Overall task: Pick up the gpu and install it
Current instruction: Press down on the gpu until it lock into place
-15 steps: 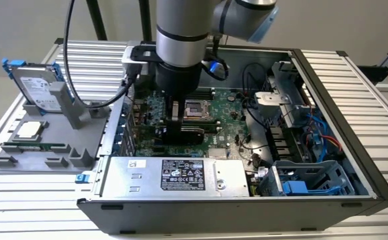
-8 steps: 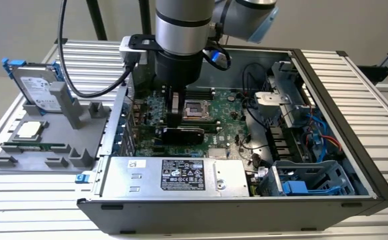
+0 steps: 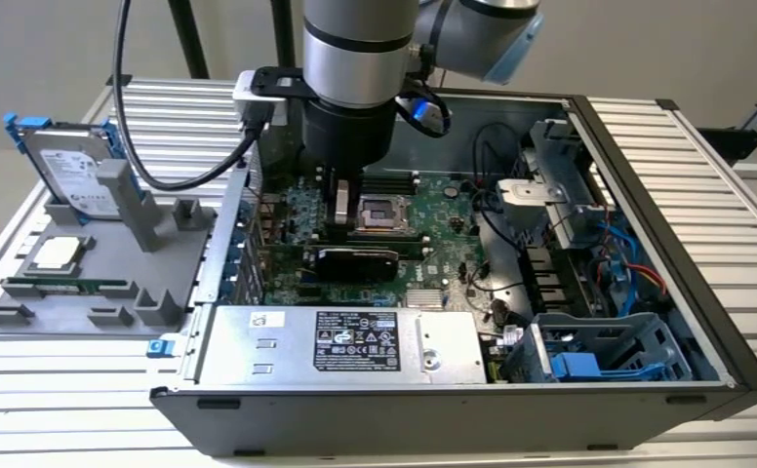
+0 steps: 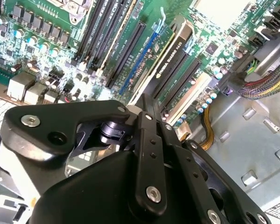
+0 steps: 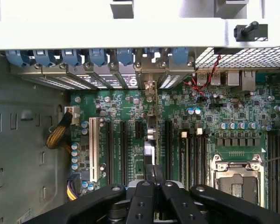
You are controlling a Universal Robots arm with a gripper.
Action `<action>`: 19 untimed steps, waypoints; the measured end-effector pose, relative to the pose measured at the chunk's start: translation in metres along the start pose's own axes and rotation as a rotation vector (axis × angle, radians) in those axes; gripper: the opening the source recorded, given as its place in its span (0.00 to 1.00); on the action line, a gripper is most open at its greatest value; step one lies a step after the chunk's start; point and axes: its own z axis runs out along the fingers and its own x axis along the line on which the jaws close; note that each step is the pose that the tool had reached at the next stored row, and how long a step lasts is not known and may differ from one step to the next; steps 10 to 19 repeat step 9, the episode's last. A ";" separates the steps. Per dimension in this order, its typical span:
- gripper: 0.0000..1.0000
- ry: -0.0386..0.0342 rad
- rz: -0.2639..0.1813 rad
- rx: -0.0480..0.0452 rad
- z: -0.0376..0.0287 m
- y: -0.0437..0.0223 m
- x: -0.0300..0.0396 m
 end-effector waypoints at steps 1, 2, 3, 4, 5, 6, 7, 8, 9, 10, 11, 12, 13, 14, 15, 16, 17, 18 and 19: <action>0.00 0.0009 0.000 0.0000 0.0000 0.0000 0.0000; 0.00 0.0010 0.000 0.0000 0.0000 0.0000 0.0000; 0.00 0.0011 0.000 0.0000 0.0000 0.0000 0.0000; 0.00 0.0012 0.000 0.0000 0.0000 0.0000 0.0000; 0.00 0.0013 0.000 0.0000 0.0000 0.0000 0.0000; 0.00 0.0015 0.000 0.0000 0.0000 0.0000 0.0000; 0.00 0.0018 0.000 0.0001 0.0000 0.0000 0.0000; 0.00 0.0019 0.000 0.0001 0.0000 0.0000 0.0000; 0.00 0.0020 0.000 0.0001 0.0000 0.0000 0.0000; 0.00 0.0020 0.000 0.0001 0.0000 0.0000 0.0000; 0.00 0.0020 0.000 0.0001 0.0000 0.0000 0.0000; 0.00 0.0020 0.000 0.0001 0.0000 0.0000 0.0000; 0.00 0.0020 0.000 0.0001 0.0000 0.0000 0.0000; 0.00 0.0020 0.000 0.0001 0.0000 0.0000 0.0000; 0.00 0.0020 0.000 0.0001 0.0000 0.0000 0.0000; 0.00 0.0020 0.000 0.0001 0.0000 0.0000 0.0000; 0.00 0.0020 0.000 0.0001 0.0000 0.0000 0.0000; 0.00 0.0020 0.000 0.0001 0.0000 0.0000 0.0000; 0.00 0.0020 0.000 0.0001 0.0000 0.0000 0.0000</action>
